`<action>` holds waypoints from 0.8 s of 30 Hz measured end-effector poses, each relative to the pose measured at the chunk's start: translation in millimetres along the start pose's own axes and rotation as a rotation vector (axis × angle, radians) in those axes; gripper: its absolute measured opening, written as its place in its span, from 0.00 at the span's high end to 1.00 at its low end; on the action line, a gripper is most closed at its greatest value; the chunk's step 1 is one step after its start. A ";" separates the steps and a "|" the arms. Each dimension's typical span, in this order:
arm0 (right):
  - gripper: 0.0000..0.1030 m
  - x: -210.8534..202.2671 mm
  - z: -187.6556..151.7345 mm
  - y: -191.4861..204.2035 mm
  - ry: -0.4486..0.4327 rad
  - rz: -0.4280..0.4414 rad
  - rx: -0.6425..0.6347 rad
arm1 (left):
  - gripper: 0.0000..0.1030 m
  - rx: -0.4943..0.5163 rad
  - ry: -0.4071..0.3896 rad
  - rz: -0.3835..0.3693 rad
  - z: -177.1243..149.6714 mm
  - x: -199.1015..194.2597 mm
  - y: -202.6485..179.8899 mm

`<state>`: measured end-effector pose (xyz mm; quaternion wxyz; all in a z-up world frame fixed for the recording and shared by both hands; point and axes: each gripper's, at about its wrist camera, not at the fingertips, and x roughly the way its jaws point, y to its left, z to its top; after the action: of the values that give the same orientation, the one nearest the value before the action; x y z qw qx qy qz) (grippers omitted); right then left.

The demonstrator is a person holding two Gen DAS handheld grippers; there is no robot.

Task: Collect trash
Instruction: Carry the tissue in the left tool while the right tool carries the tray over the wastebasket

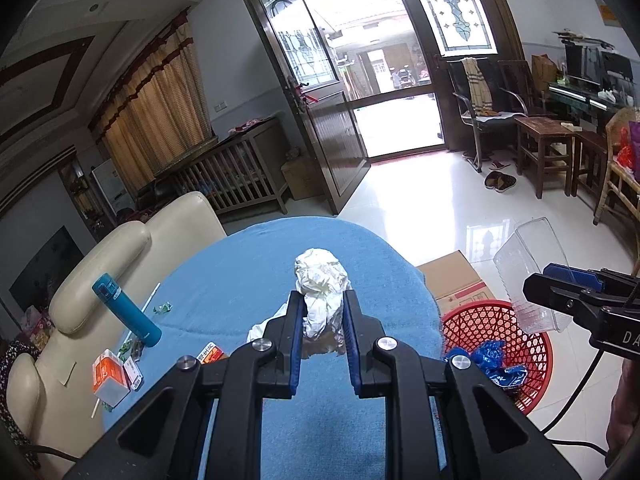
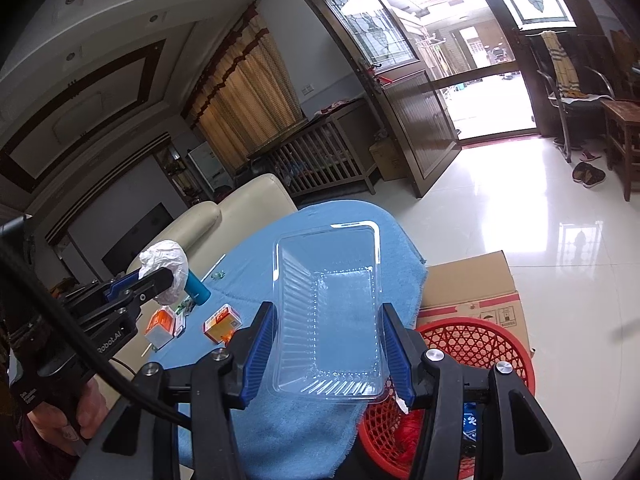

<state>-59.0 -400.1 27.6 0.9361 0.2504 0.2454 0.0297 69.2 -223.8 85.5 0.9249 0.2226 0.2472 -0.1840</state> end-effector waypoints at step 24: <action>0.47 -4.9 1.1 -38.6 0.009 -0.029 0.140 | 0.80 0.118 0.034 -0.033 6.9 11.4 -53.8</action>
<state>-65.3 -435.2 12.0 0.9154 0.3117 0.2547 -0.0003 56.8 -274.7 67.5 0.9027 0.2758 0.2551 -0.2097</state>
